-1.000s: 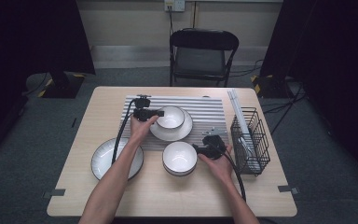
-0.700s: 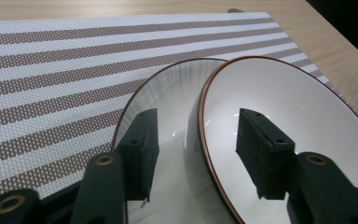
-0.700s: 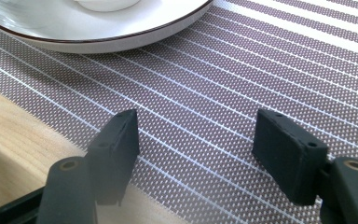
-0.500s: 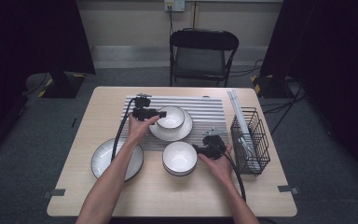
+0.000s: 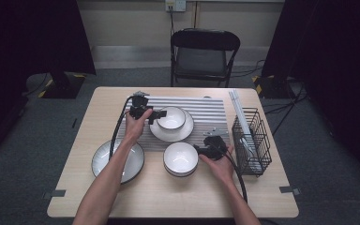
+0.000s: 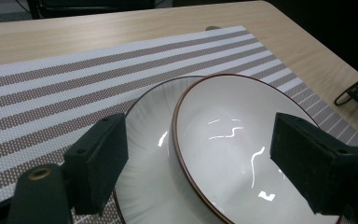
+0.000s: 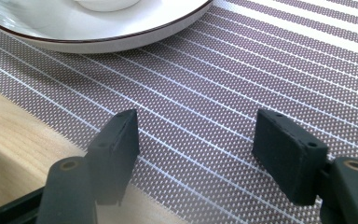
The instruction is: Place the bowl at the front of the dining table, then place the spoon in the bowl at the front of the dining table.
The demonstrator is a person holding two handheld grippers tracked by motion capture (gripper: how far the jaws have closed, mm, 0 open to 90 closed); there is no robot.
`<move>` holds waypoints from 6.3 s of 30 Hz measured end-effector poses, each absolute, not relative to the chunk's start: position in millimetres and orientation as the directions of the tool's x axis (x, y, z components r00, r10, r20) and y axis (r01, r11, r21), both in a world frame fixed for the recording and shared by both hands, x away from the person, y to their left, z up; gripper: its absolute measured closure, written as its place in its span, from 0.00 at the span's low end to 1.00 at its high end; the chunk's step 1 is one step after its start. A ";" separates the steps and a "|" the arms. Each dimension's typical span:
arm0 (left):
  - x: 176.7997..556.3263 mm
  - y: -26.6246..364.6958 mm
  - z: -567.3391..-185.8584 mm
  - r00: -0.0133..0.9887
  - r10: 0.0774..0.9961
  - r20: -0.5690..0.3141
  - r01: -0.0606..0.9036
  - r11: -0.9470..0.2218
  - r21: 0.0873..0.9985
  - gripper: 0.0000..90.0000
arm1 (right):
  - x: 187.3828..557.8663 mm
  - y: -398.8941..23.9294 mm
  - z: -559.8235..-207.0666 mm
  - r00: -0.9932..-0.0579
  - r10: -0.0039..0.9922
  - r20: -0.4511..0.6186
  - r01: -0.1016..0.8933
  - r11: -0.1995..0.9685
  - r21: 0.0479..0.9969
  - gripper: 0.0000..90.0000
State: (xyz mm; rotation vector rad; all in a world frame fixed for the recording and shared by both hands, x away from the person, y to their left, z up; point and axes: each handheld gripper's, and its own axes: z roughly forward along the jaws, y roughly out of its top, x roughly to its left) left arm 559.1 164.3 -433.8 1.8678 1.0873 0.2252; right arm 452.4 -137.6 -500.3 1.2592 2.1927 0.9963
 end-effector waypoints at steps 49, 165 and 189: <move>487.3 237.2 -413.2 0.640 0.757 -0.128 0.491 -0.275 0.827 0.27 | 452.3 -137.4 -500.3 -0.501 0.865 -0.009 0.563 0.334 0.756 0.34; 466.5 375.4 -502.7 0.353 0.936 -0.006 0.639 -0.237 0.732 0.13 | 352.3 -216.1 -367.3 -0.484 0.874 0.048 0.425 0.187 0.886 0.51; 466.6 375.4 -502.8 0.351 0.936 -0.005 0.639 -0.235 0.733 0.12 | 340.6 -270.1 -379.6 -0.402 0.915 0.048 0.517 0.183 0.836 0.66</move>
